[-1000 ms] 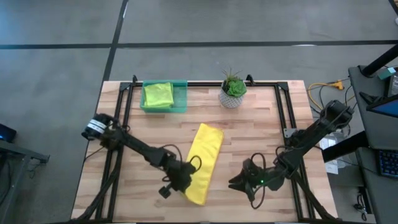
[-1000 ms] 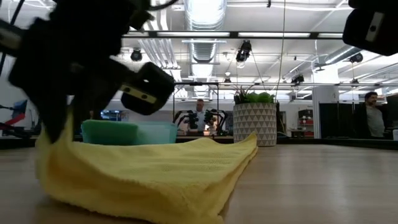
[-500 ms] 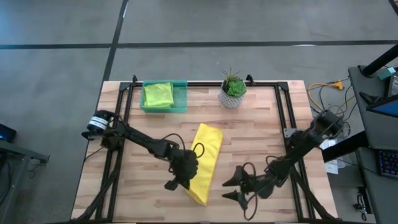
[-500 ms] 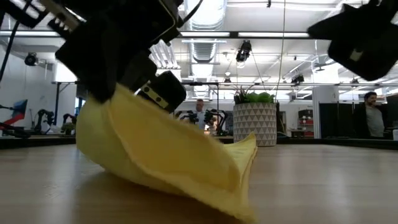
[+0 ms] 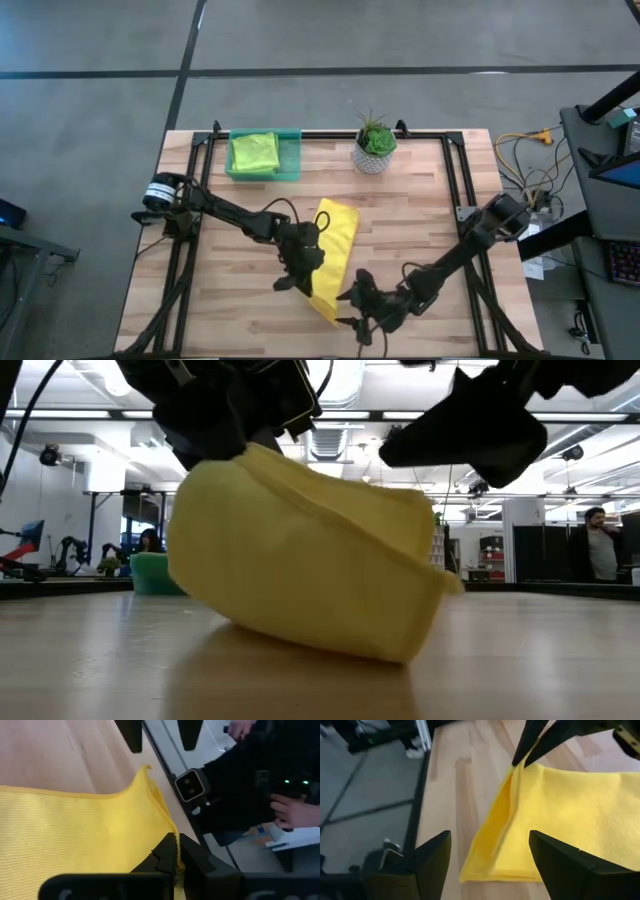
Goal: Fold microfiber towels
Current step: Fold the yellow microfiber cloth
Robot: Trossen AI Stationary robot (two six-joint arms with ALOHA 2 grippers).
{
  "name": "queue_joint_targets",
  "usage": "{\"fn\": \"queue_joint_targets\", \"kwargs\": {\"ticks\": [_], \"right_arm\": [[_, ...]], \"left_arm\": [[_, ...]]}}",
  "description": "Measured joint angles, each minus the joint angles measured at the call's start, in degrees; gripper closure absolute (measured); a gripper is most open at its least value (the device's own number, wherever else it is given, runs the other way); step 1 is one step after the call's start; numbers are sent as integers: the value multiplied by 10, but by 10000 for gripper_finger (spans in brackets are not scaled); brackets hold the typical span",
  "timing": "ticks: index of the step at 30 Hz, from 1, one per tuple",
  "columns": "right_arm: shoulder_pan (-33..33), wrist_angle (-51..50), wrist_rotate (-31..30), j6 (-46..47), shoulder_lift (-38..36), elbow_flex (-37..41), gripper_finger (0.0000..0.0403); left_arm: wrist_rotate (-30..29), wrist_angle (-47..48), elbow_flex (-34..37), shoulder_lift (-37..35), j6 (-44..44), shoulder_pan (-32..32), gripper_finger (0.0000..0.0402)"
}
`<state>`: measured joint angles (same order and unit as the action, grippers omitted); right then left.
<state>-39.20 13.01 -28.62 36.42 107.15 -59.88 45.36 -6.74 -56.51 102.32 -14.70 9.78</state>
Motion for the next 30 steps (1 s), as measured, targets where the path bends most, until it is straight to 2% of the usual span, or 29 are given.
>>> {"fn": "queue_joint_targets", "kwargs": {"ticks": [5, 10, 23, 30], "right_arm": [[13, -27, 41, 3, 10, -29, 140], [32, -41, 88, 75, 17, -37, 132], [47, -40, 121, 122, 17, -25, 120], [46, -43, 155, 123, 72, -64, 121]], "left_arm": [[-15, -3, 1, 0, 1, -10, 402], [-18, -3, 5, 0, 2, -18, 402], [-20, -3, 16, 0, 6, -20, 402], [-22, -3, 19, 0, 6, -22, 402]]}}
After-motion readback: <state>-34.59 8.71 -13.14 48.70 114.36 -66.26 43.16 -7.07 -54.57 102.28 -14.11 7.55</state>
